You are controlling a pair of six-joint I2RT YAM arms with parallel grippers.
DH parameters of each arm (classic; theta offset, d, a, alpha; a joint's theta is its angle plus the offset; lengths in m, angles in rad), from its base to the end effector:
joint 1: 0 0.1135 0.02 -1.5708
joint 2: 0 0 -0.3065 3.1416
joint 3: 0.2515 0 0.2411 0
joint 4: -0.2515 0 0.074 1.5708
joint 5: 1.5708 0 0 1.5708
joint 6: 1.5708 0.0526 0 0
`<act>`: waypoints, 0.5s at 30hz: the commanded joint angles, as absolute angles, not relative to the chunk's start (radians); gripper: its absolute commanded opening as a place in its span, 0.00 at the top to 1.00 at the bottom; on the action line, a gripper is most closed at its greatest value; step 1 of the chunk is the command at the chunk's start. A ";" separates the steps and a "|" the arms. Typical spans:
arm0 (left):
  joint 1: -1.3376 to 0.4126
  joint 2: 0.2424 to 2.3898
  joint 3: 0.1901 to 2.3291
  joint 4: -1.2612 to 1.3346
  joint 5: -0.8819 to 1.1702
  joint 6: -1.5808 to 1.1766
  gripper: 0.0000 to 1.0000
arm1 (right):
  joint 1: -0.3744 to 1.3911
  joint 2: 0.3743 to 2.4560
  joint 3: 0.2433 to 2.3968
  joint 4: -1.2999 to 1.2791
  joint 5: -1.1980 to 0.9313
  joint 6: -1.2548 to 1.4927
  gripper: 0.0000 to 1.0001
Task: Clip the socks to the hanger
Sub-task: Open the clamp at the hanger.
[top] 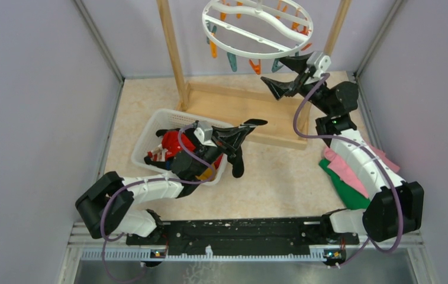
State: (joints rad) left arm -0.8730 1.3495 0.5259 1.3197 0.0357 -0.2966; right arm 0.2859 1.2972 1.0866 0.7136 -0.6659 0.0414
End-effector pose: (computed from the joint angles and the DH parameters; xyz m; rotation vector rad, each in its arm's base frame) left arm 0.1700 -0.2056 0.3422 0.3552 1.0786 -1.0686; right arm 0.2587 0.1099 0.4741 -0.7314 0.9590 0.6421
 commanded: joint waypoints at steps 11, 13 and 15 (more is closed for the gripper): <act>-0.874 1.323 0.558 1.356 0.031 -0.276 1.00 | 0.298 1.341 1.152 0.747 -0.699 0.057 0.29; -0.874 1.321 0.557 1.356 0.029 -0.275 1.00 | 0.299 1.348 1.160 0.748 -0.702 0.056 0.30; -0.874 1.319 0.555 1.355 0.029 -0.275 1.00 | 0.301 1.354 1.166 0.749 -0.703 0.054 0.32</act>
